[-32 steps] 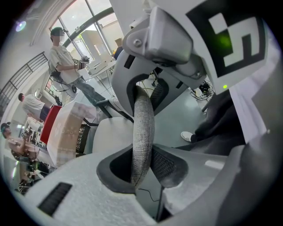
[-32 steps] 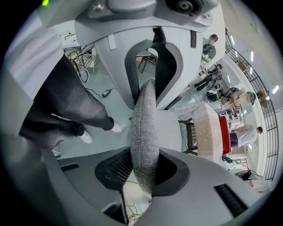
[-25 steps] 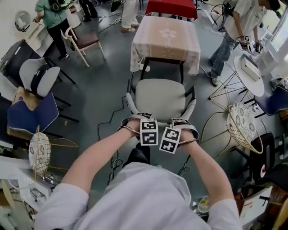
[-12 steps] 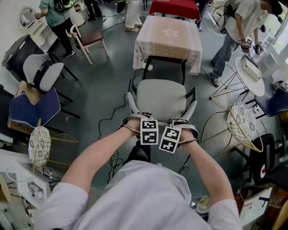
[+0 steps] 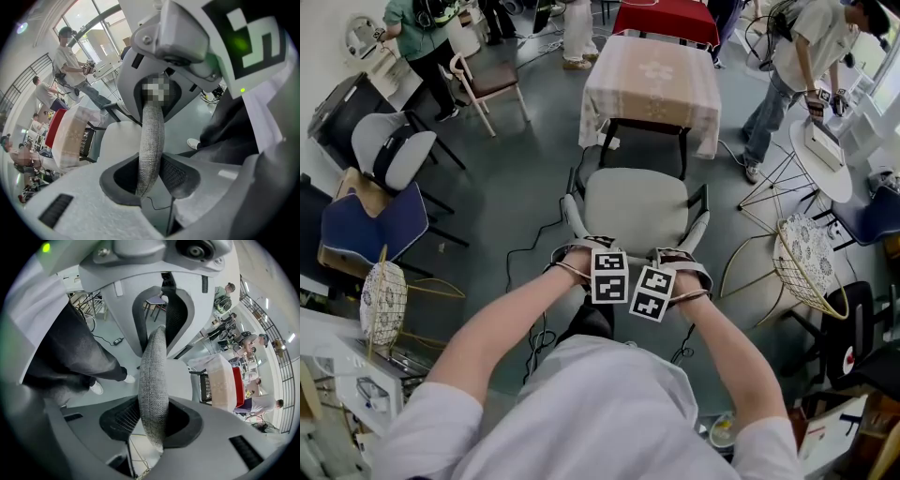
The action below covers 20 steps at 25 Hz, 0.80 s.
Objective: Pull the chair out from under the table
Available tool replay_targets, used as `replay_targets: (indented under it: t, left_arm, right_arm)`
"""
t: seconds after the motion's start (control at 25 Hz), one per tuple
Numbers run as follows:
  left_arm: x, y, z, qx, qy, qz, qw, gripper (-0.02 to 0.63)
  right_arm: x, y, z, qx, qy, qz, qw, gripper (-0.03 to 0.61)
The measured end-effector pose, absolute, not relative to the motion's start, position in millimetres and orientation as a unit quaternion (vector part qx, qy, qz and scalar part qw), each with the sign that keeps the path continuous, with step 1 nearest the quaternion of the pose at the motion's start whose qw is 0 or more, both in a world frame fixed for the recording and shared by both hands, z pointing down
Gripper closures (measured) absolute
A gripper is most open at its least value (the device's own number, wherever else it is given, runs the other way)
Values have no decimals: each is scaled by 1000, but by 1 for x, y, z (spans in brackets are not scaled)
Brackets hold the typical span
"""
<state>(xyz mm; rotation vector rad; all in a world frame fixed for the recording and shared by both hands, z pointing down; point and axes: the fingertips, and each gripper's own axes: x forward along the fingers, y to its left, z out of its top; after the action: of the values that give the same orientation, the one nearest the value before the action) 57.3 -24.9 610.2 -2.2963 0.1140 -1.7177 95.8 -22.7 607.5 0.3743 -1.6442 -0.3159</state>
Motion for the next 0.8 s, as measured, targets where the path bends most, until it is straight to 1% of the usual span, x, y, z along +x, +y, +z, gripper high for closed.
replay_targets:
  t: [0.16,0.32,0.68,0.8]
  left_arm:
    - [56,-25,609,-796,45,-587,143,495]
    - [55,-23,605,-806,54,-577,121,480]
    - [48,-19,576,-822,65,-554,114,476]
    - [54,-21,556,-840,96,-522,116,477]
  right_arm:
    - [96,-23,606,180,-736,-121,641,445]
    - [96,-23,598,201,-750,-91,623,431]
    - [100,-16,571,242,-774,-32,584,426]
    - [105,-14,556,265,-775,-13,573,426]
